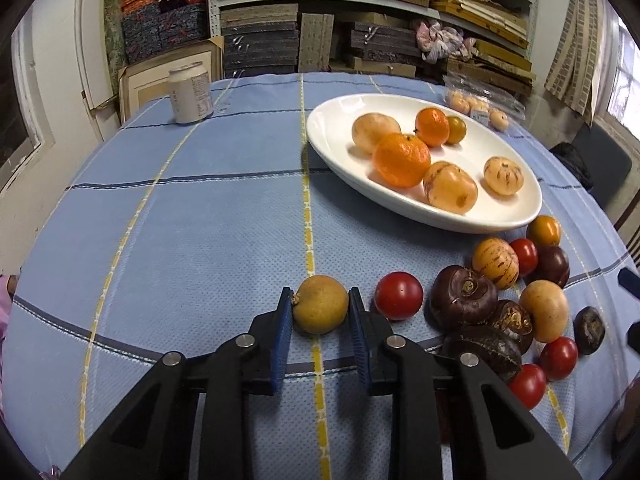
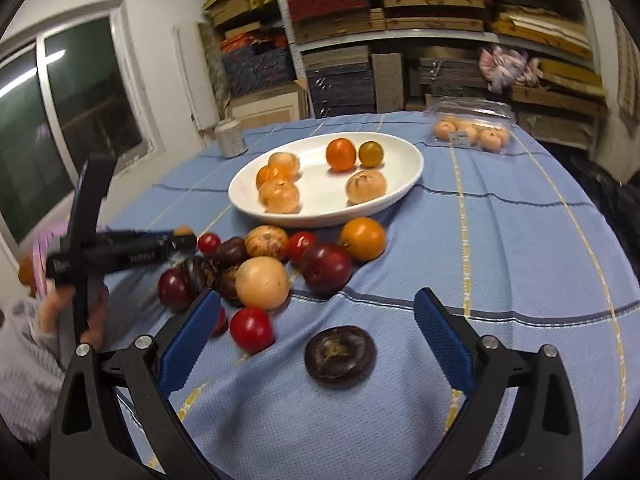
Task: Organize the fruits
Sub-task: 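Grasp the small olive-yellow fruit with the left tool while the right tool reaches the pale round fruit, then carry both fruits onto the white plate and open both tools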
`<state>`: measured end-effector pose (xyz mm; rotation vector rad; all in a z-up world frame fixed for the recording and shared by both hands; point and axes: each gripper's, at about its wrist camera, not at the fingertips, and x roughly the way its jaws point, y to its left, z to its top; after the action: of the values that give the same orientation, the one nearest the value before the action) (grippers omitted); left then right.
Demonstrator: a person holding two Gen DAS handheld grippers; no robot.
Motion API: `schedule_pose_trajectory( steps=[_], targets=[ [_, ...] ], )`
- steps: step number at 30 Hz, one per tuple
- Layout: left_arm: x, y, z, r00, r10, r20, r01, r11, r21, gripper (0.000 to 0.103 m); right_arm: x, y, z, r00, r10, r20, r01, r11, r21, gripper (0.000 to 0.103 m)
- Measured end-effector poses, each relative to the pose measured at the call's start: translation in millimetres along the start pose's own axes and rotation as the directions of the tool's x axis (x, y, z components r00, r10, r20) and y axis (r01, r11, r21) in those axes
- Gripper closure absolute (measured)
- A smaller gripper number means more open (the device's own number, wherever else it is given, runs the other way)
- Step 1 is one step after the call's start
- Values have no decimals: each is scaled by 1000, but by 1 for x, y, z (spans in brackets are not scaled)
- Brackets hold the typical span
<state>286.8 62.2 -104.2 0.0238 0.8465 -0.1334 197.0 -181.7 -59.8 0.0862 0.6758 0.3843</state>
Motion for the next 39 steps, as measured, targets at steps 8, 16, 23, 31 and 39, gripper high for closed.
schedule_pose_trajectory(
  steps=[8,16,23,31,39],
  targets=[
    [-5,3,0,1000,0,8,0,1000,-18,75,15,36,7,1000,9,-14,-10,993,-121,41],
    [-8,3,1,1000,-12,10,13,1000,-23,75,52,61,10,994,24,-109,-43,985,-170,60],
    [-11,0,0,1000,-22,14,22,1000,-13,75,62,41,11,986,57,-156,-67,996,-61,60],
    [-10,-2,-2,1000,-12,11,12,1000,-5,75,72,23,14,978,108,-178,-101,994,45,66],
    [-6,-5,-2,1000,-3,6,3,1000,9,75,72,16,14,976,122,-181,-109,991,79,69]
  ],
)
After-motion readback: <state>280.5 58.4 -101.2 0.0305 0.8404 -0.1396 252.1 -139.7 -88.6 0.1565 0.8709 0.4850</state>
